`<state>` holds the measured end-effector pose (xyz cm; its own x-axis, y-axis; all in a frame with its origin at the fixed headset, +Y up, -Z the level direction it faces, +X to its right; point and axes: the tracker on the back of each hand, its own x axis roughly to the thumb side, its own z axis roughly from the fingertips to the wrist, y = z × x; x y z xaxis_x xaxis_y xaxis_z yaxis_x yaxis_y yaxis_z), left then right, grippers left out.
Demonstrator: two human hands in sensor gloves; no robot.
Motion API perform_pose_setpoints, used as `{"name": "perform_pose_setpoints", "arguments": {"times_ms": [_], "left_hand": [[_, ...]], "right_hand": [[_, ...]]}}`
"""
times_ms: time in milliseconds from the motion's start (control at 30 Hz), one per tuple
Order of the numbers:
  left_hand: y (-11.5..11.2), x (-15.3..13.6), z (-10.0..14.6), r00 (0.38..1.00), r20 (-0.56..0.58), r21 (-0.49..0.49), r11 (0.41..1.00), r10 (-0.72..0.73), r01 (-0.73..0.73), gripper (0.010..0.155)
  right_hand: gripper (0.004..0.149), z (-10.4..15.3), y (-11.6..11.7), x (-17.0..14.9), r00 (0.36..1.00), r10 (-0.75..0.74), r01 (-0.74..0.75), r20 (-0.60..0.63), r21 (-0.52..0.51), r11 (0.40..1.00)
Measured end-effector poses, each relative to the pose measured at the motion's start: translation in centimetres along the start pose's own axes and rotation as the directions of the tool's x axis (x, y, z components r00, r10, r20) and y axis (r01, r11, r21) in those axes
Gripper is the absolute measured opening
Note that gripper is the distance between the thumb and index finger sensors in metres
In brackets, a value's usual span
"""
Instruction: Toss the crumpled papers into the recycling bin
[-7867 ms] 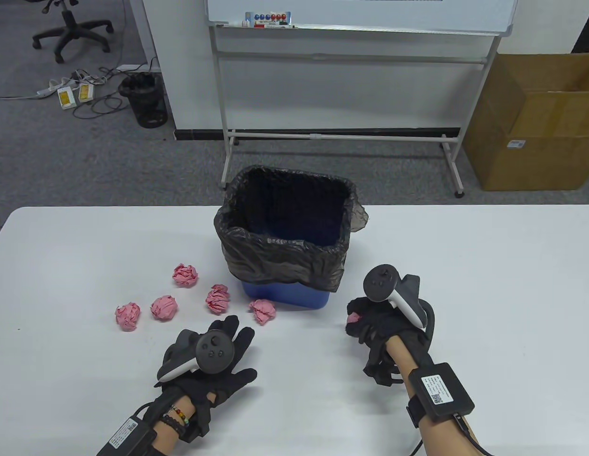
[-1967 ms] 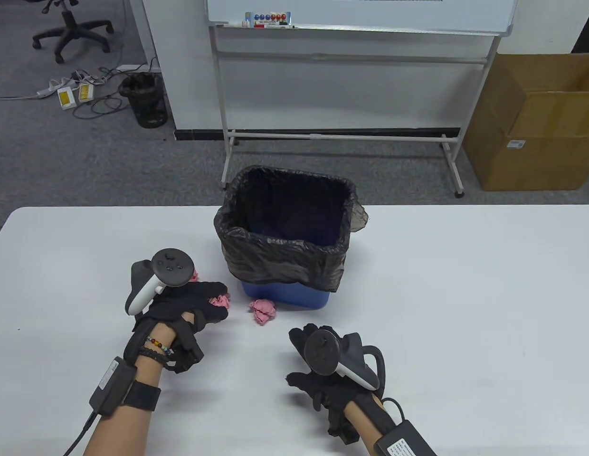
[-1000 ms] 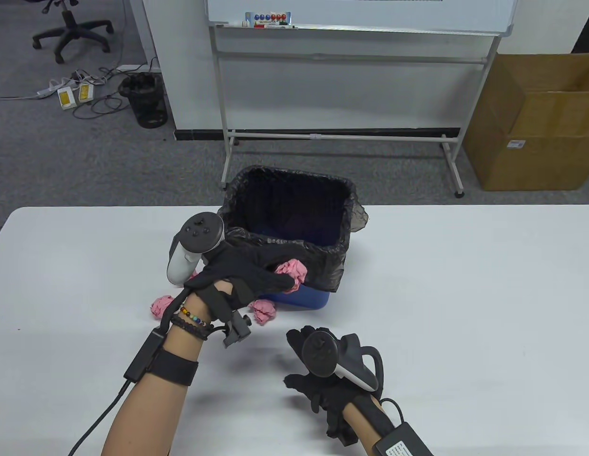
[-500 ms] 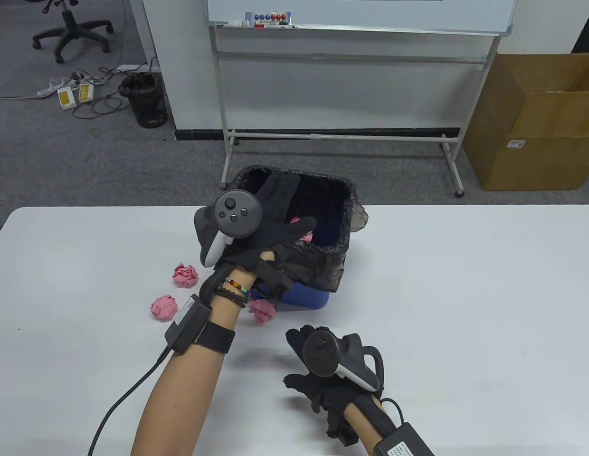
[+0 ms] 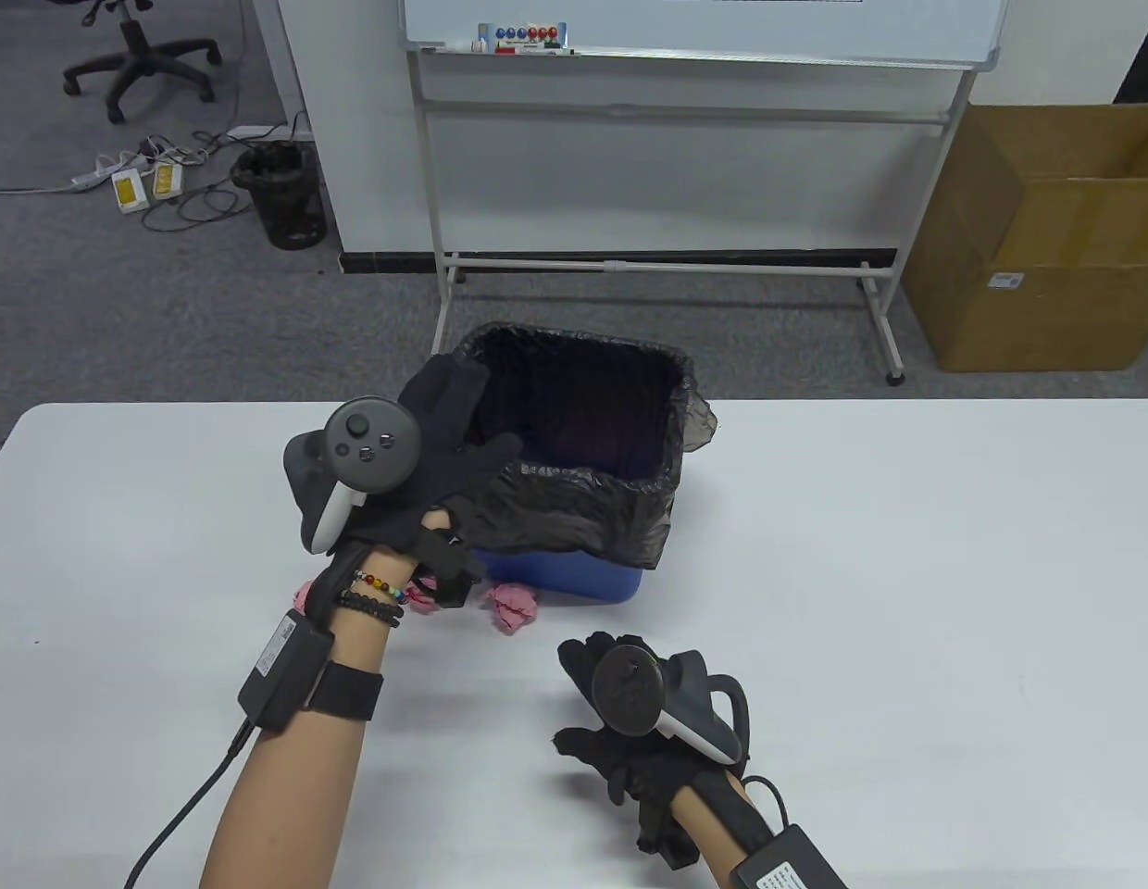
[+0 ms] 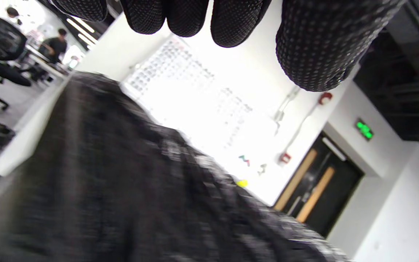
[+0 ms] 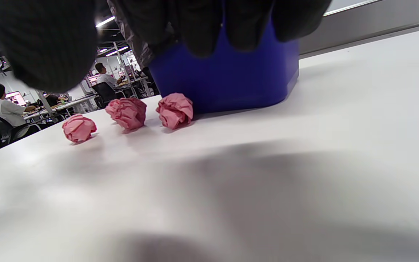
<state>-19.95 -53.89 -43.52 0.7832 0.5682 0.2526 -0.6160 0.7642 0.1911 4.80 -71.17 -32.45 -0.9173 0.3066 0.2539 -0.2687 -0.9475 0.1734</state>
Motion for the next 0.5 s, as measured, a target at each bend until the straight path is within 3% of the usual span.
{"name": "perform_pose_setpoints", "arguments": {"times_ms": [267,500], "left_hand": [[1.8,-5.6,1.7,0.99,-0.125,0.031,0.997,-0.069,0.073,0.077],[1.6,-9.5,3.1,0.97,-0.21,-0.002,0.992,-0.124,0.126,0.078]], "right_hand": [[0.087,0.0,0.0,0.0,1.0,0.003,-0.003,0.0,-0.002,1.0],[0.087,0.0,0.0,0.1,1.0,0.012,-0.012,-0.001,0.001,1.0]]}}
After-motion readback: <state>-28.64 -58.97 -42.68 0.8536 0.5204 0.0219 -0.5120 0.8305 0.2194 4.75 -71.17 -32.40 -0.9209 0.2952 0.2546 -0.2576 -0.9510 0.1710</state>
